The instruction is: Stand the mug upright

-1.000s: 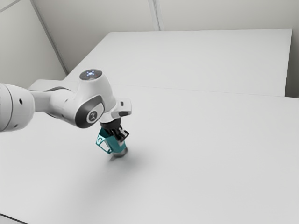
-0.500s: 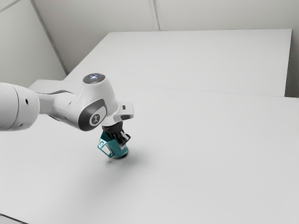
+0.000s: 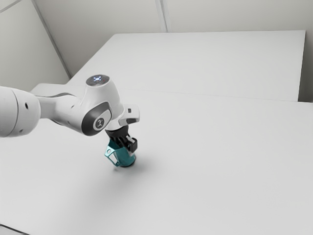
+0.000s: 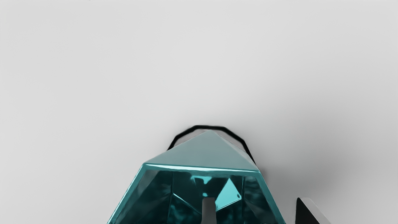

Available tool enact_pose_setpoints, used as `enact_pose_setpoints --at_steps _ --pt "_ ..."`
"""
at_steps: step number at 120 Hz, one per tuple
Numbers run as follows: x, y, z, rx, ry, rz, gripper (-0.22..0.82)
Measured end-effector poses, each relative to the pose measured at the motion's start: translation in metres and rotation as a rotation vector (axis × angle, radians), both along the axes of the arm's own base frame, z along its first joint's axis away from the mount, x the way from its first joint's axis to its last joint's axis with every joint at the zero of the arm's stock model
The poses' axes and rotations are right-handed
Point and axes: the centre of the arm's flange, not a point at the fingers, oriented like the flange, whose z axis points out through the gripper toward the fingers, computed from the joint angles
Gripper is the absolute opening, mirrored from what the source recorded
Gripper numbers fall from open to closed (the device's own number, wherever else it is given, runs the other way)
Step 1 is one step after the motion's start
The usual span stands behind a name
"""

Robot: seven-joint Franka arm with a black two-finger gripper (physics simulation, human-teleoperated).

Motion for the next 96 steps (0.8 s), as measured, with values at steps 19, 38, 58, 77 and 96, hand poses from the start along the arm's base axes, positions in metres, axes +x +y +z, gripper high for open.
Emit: enact_pose_setpoints --at_steps 19,38,58,77,96 --pt "0.000 0.000 0.015 0.000 -0.025 0.001 0.29" --pt "-0.003 -0.001 0.041 0.001 -0.060 0.001 0.34" --pt "0.011 -0.008 0.092 -0.003 -0.109 0.001 0.36" --pt "0.040 -0.012 0.168 -0.014 -0.133 0.029 0.45" --pt "0.066 -0.010 0.237 -0.033 -0.104 0.079 0.53"
